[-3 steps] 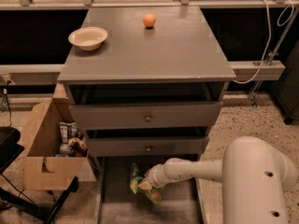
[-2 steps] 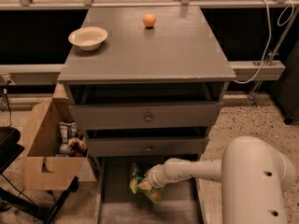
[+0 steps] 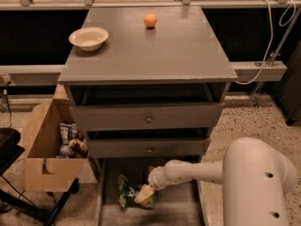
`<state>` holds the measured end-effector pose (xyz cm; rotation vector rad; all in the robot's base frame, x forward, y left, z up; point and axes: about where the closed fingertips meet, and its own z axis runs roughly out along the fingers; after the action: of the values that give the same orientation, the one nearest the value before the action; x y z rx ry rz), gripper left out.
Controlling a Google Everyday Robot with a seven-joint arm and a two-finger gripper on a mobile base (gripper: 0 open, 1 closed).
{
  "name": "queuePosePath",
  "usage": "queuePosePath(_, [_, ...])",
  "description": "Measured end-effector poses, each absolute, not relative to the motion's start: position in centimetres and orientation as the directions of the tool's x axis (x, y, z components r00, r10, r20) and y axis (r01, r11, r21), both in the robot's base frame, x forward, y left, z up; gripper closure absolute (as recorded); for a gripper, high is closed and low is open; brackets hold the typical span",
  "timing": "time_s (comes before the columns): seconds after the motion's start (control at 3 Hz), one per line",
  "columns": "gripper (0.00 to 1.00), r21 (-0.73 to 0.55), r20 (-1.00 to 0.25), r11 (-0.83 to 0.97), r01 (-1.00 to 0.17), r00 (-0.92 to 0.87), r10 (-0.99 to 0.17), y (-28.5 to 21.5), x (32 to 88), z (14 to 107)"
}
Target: Place green rice chip bag into bottom drawer
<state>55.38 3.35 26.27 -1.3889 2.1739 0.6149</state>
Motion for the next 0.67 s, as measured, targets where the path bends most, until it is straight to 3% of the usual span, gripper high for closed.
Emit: queuePosePath(0.67, [0.0,0.016,-0.612,0.372,-0.928,-0.303,-0.731,1.3,52.2,30.8])
